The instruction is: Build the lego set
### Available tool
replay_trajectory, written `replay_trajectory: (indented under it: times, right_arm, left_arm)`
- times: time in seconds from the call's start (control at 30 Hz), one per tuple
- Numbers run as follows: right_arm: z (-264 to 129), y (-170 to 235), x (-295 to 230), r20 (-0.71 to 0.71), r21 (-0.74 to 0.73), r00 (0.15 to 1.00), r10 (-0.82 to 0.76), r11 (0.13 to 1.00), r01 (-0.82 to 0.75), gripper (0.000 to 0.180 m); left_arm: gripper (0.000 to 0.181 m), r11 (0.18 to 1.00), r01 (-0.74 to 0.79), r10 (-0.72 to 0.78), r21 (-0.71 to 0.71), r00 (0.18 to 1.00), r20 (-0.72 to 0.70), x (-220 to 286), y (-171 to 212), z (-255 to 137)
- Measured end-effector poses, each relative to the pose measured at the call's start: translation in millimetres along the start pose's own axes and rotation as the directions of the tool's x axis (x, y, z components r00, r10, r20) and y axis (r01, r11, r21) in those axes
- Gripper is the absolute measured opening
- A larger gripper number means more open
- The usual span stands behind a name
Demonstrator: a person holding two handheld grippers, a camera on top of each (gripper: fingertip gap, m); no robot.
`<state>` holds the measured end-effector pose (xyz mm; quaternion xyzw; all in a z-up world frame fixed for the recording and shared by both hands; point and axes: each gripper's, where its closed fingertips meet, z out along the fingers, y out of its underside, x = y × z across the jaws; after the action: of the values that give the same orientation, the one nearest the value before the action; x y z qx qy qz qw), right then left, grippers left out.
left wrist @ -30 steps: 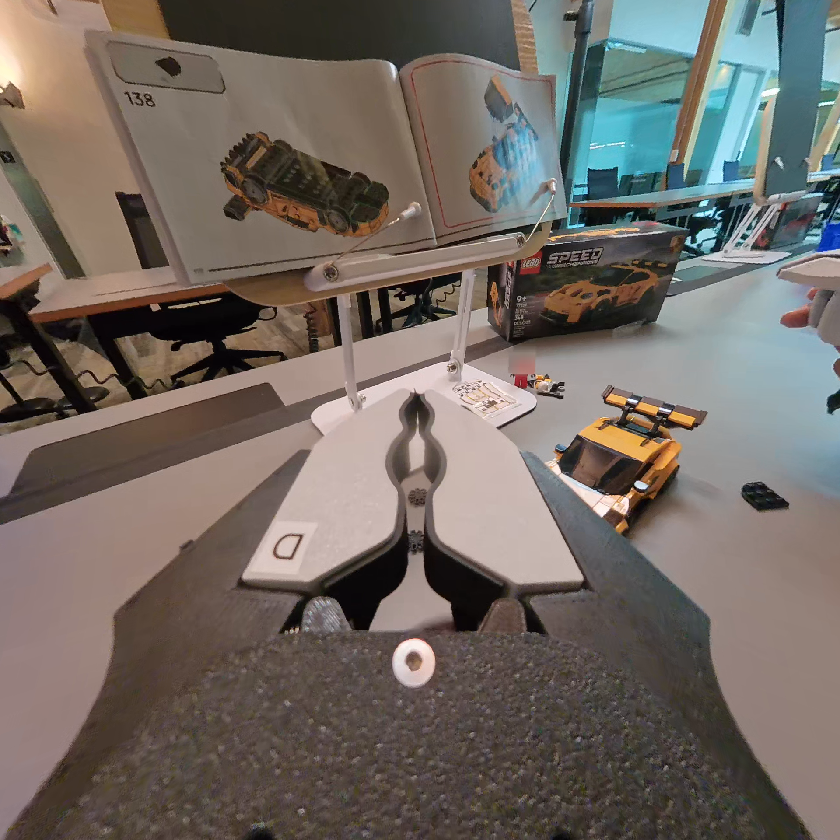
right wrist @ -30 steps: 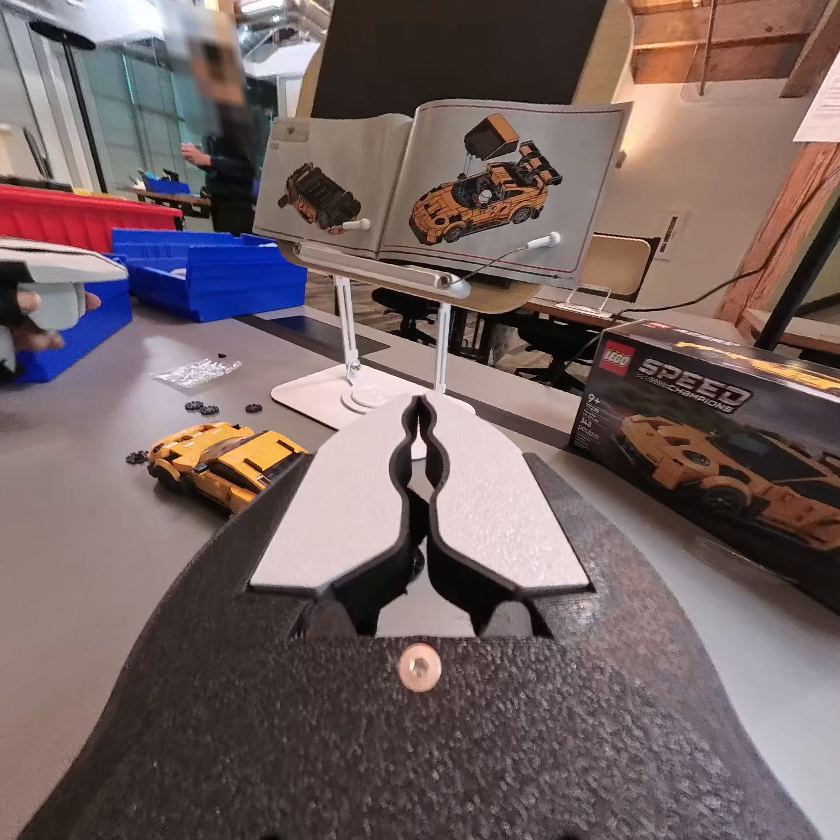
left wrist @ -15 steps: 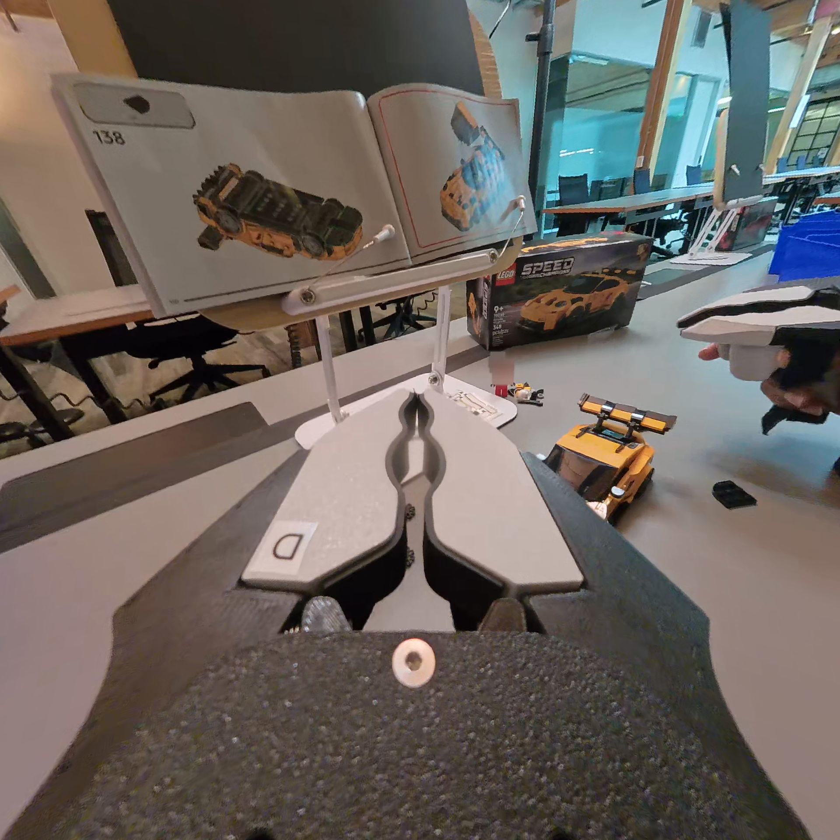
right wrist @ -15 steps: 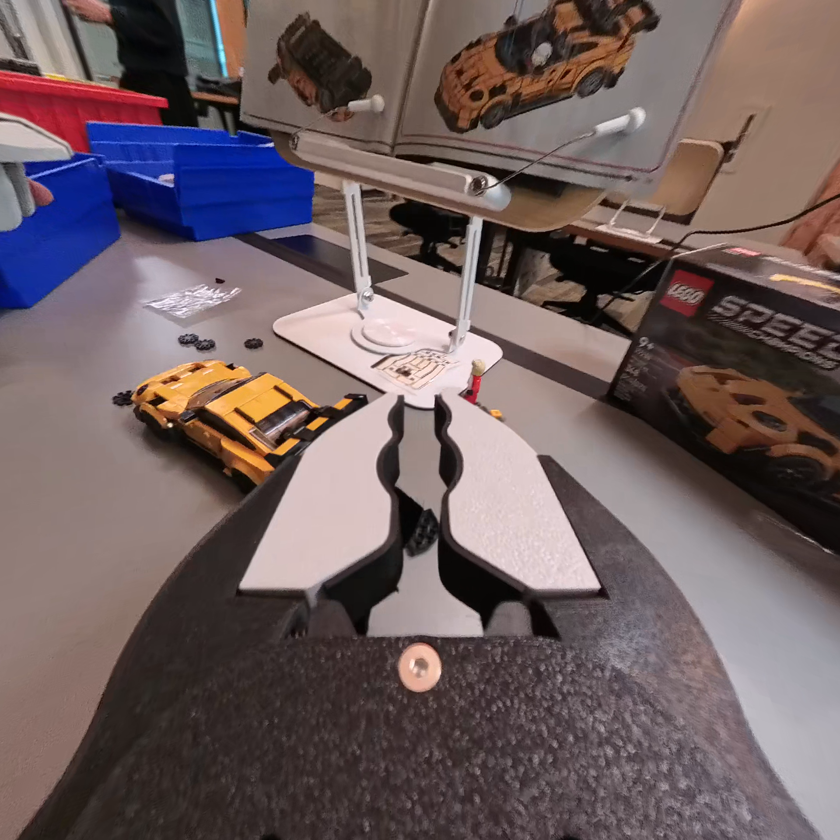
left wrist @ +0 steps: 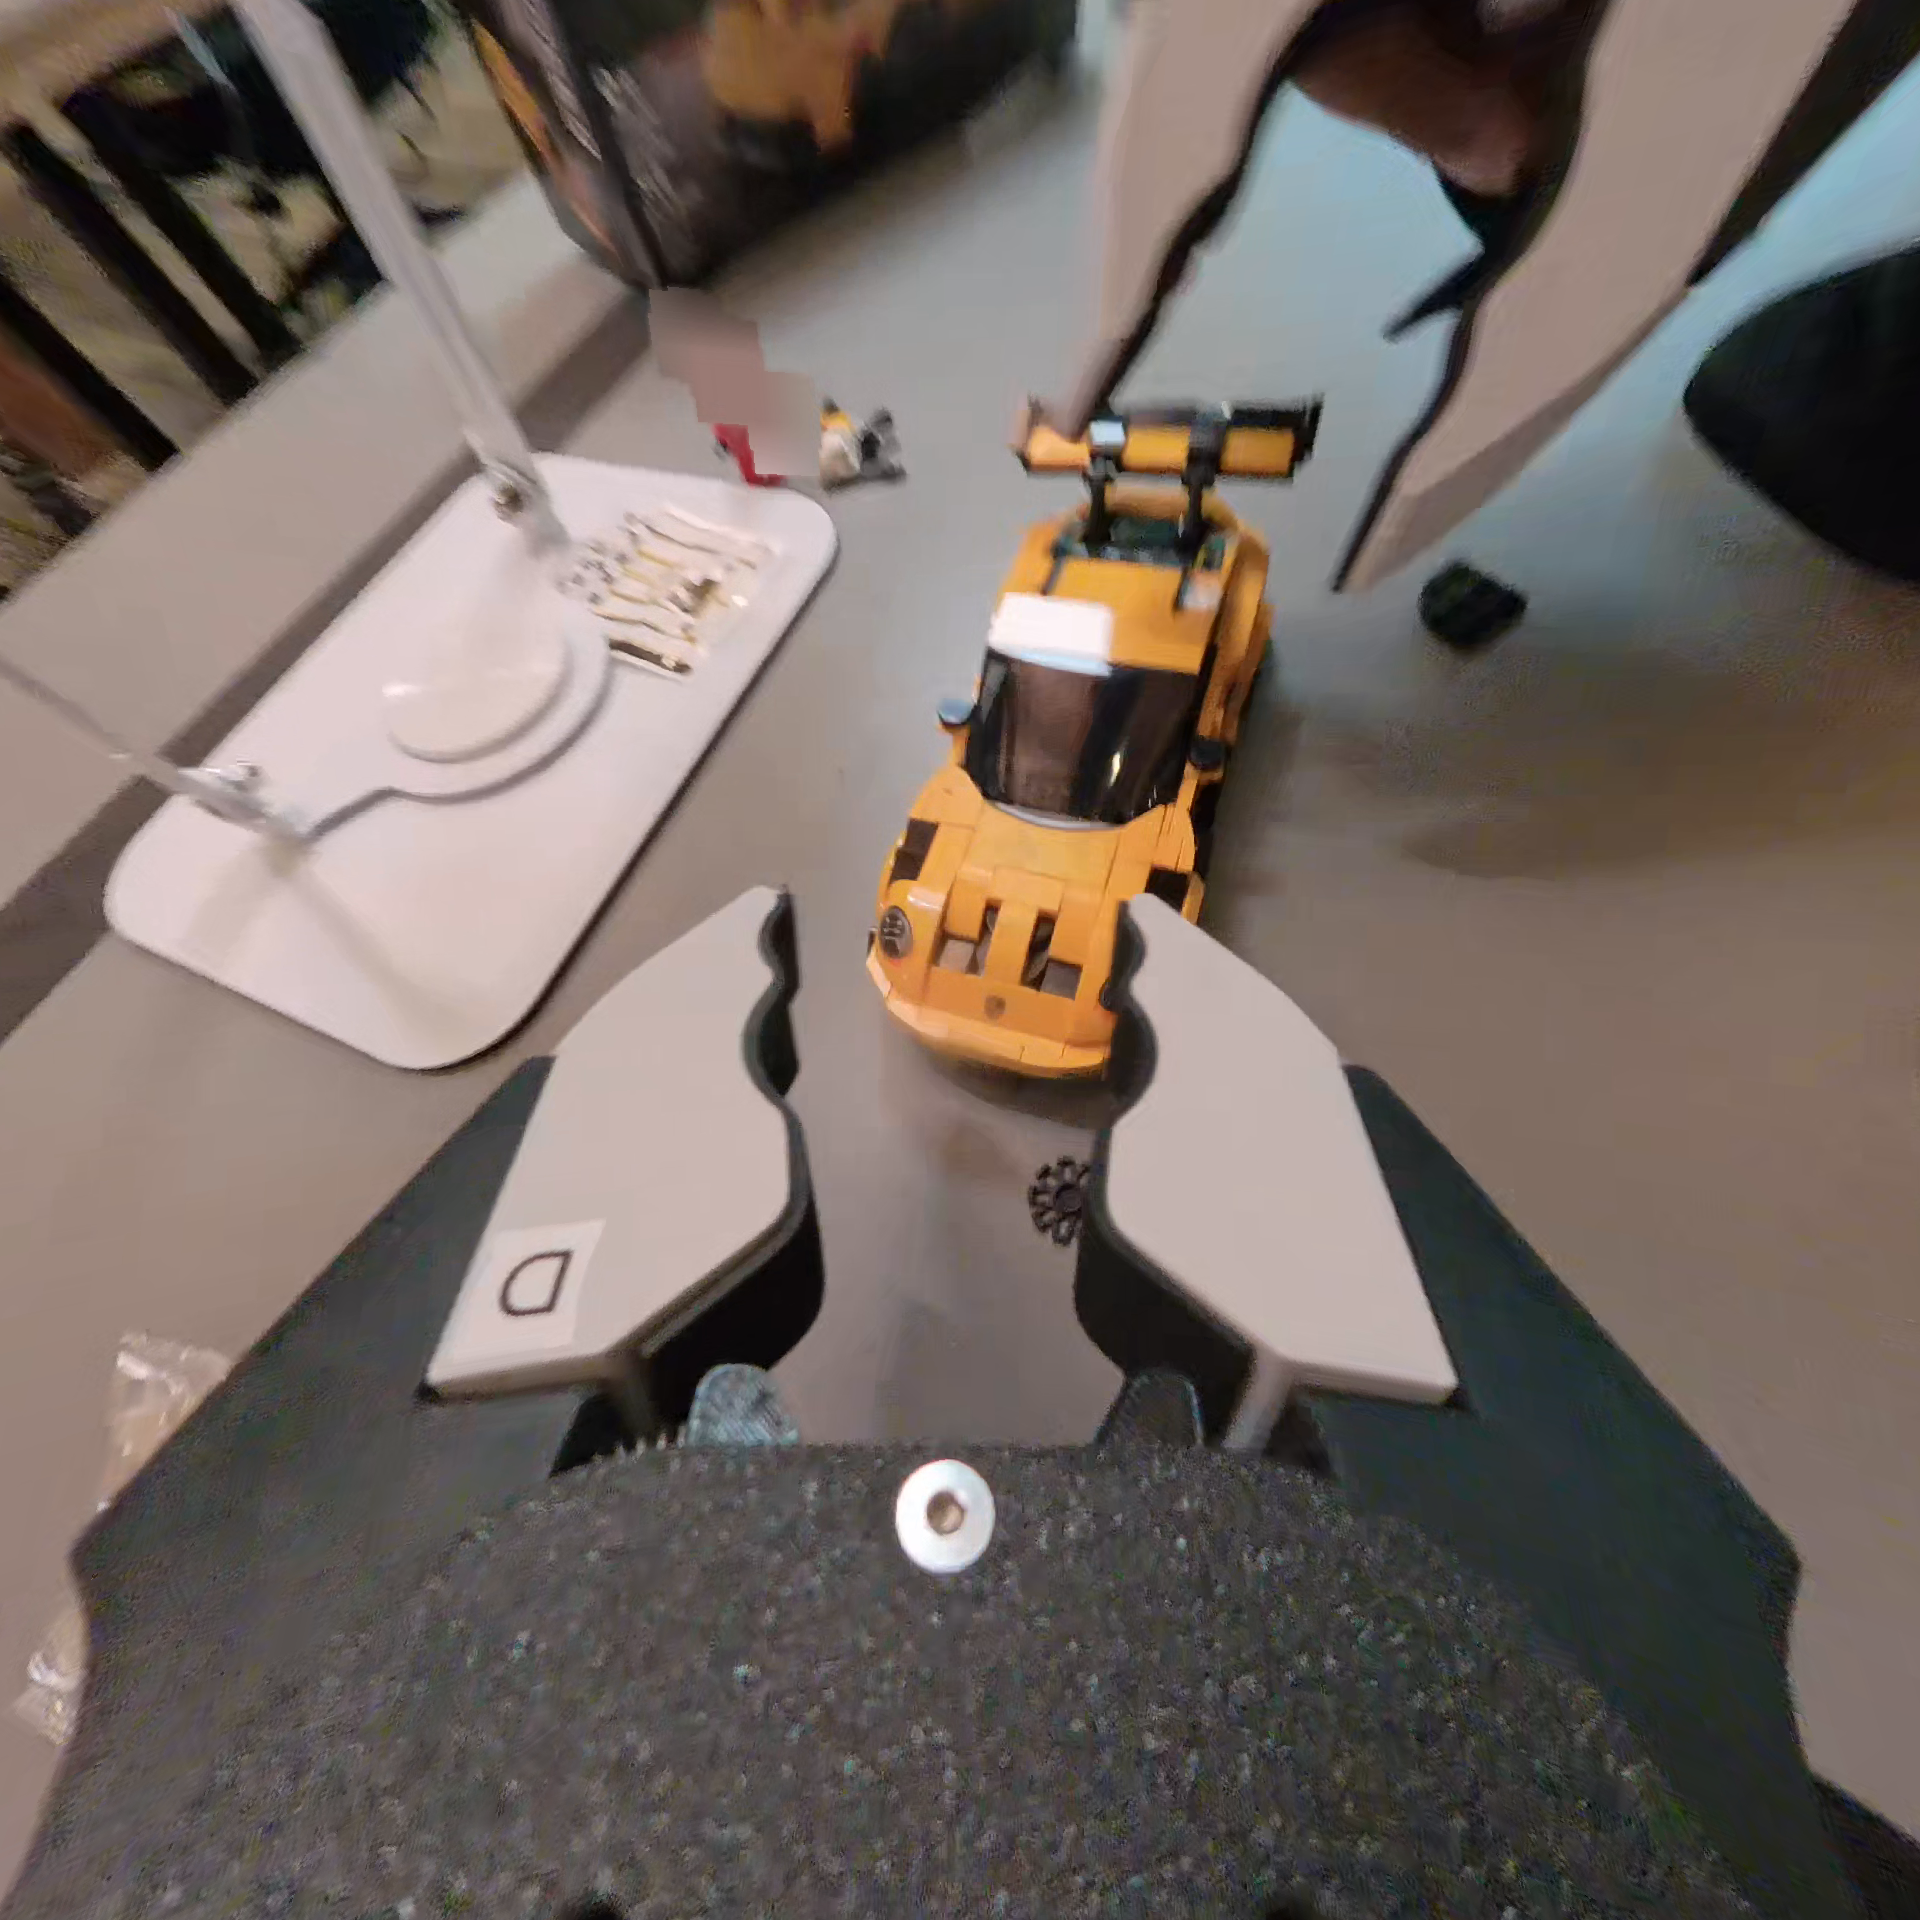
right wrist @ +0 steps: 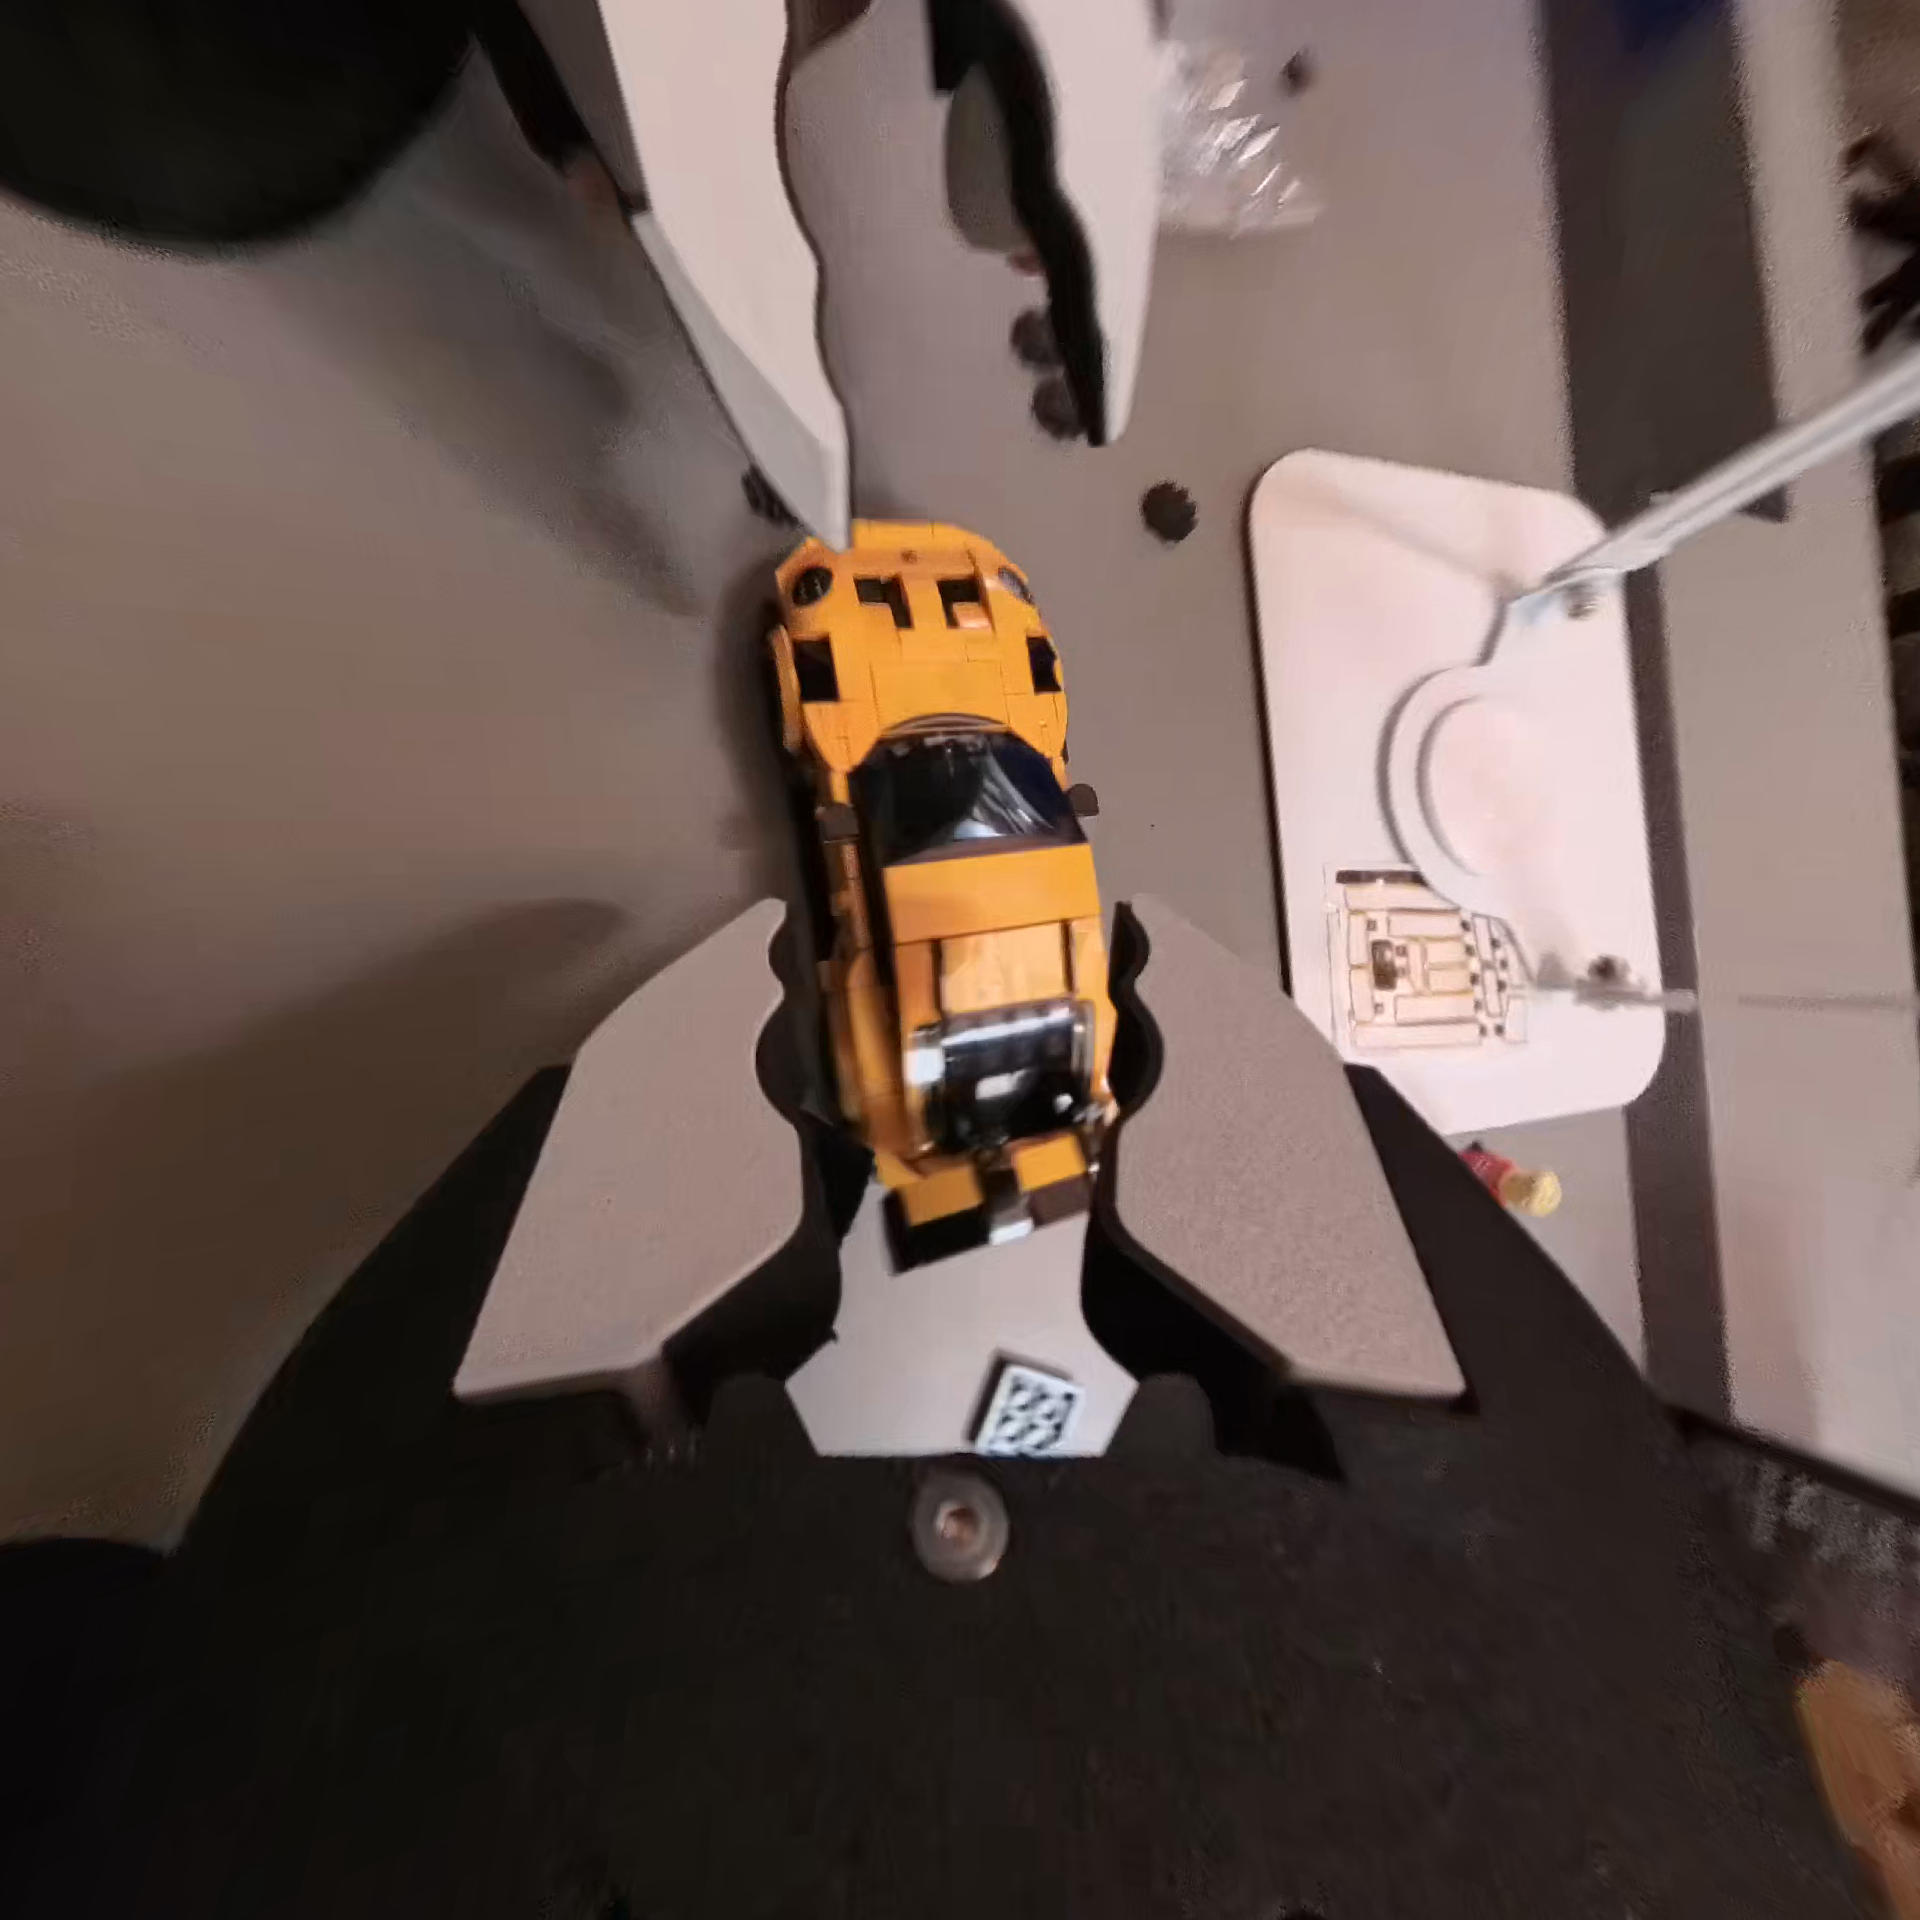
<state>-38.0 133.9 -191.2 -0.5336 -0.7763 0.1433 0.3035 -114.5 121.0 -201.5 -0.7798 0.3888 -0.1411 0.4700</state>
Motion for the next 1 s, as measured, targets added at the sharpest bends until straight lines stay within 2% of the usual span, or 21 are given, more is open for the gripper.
replay_trajectory:
  times: [0.07, 0.17, 0.27, 0.4, 0.77, 1.0]
  right_arm:
    - [18.4, 4.5, 6.7, 0.068, -0.108, 0.996, -0.062, 0.992, 0.069, 0.061]
    - [29.5, 13.8, 4.5, 0.217, -0.215, 0.974, -0.061, 0.971, 0.109, 0.061]
    - [34.1, 17.1, 0.3, 0.287, -0.233, 0.957, -0.032, 0.967, 0.102, 0.062]
    - [36.5, 17.3, -0.7, 0.307, -0.241, 0.951, -0.034, 0.964, 0.112, 0.057]
    - [25.9, 13.8, 1.1, 0.32, -0.416, 0.943, -0.088, 0.881, 0.224, 0.056]
    - [16.6, 6.1, 4.0, 0.358, -0.431, 0.929, -0.091, 0.867, 0.251, 0.054]
  left_arm:
    - [0.07, 0.996, -0.031, 0.026, -0.085, 0.998, -0.06, 1.0, 9.0, 11.7]
    - [0.08, 0.995, 0.01, -0.025, -0.097, 0.987, -0.161, 8.9, 15.1, 24.8]
    - [0.084, 0.992, -0.012, -0.012, -0.124, 0.982, -0.191, 17.5, 27.2, 30.4]
    - [0.076, 0.985, -0.075, 0.05, -0.153, 0.986, -0.157, 16.7, 36.0, 34.4]
    - [0.076, 0.983, -0.058, 0.03, -0.175, 0.987, -0.161, 21.4, 36.3, 35.1]
    - [0.076, 0.984, -0.065, 0.038, -0.168, 0.987, -0.156, 21.7, 35.8, 33.5]
